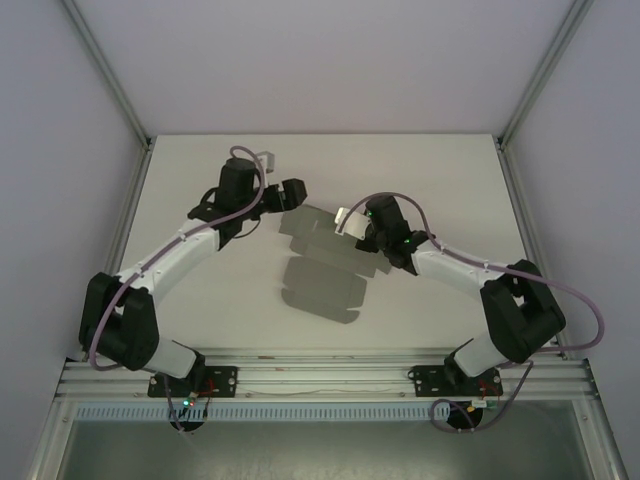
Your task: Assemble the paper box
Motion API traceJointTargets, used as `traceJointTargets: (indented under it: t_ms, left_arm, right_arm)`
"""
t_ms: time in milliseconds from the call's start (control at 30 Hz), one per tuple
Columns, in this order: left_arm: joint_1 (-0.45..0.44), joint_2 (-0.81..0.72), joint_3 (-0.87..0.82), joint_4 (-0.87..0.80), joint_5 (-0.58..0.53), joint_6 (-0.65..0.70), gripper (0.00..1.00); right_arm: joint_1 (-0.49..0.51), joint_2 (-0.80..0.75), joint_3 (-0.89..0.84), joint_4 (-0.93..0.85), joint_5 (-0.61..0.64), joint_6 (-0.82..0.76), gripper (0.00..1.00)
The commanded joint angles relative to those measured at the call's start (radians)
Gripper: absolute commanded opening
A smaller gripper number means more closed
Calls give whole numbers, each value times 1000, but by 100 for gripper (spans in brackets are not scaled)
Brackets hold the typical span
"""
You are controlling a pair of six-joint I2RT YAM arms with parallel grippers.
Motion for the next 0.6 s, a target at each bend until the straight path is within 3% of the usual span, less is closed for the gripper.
traceJointTargets:
  t_ms: [0, 67, 167, 567]
  left_arm:
    - [-34, 62, 62, -34, 56, -5, 70]
    - [-52, 95, 76, -22, 79, -7, 56]
    - [-73, 121, 84, -23, 87, -12, 43]
    - [-109, 168, 28, 73, 178, -45, 31]
  right_arm:
    - [1, -19, 16, -22, -15, -7, 0]
    - [2, -24, 17, -25, -32, -3, 0]
    - [2, -21, 23, -30, -24, 5, 0]
    - [3, -8, 40, -12, 17, 49, 0]
